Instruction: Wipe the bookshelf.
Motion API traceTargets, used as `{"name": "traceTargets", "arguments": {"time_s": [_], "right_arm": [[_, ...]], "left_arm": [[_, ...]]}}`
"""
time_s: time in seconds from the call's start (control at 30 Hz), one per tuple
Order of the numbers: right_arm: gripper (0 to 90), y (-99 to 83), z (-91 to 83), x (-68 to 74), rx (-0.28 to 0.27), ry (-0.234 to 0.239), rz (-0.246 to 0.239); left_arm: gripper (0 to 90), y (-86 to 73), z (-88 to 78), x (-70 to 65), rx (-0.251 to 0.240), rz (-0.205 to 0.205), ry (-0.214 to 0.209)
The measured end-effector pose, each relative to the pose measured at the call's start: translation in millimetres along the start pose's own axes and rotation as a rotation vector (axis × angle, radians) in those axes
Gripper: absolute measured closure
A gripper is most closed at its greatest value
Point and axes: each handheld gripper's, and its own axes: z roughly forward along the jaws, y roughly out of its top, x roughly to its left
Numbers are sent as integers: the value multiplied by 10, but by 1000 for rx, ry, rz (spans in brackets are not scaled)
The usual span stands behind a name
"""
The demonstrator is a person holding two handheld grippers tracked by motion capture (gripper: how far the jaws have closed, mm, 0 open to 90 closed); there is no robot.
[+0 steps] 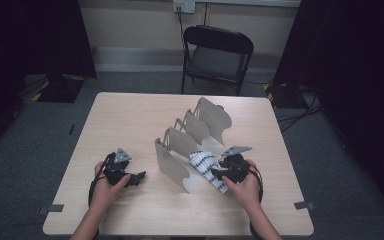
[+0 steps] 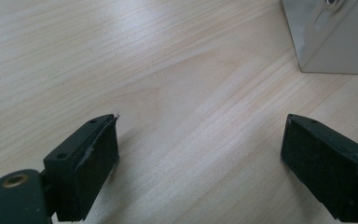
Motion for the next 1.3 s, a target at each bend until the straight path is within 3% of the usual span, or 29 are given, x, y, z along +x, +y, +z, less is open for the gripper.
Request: {"name": "traceTargets", "arguments": {"time_s": [0.2,0.3,0.4,0.57,0.6,0.73,0.87,1.13,1.3], "right_arm": [[490,-148,-162,-22,6,19,18],[484,-202,-137,13,24,24,-9],[538,-269,-7,82,52,-4,-52],[590,-246,66,105,35,-3,-40],[655,-251,86,117,16,2,-46],[756,-301,98,129,-30,19,-35],[769,-323,103,116,-48,25,4],[766,-264,109,177,-10,-18,6],[705,-245,84,168,-13,-26,23]], "left_arm": [[108,-1,3,-4,-2,-6,-4],[108,0,2,-2,-1,-2,-2],[108,-1,3,-4,-2,-6,-3],[108,-1,3,-4,-2,-6,-4],[108,-1,3,-4,-2,-5,-4],[108,-1,3,-5,-2,-7,-4],[109,-1,3,-4,-2,-6,-4],[108,0,3,-3,-1,-5,-4],[107,2,8,-4,-4,-8,-5]]}}
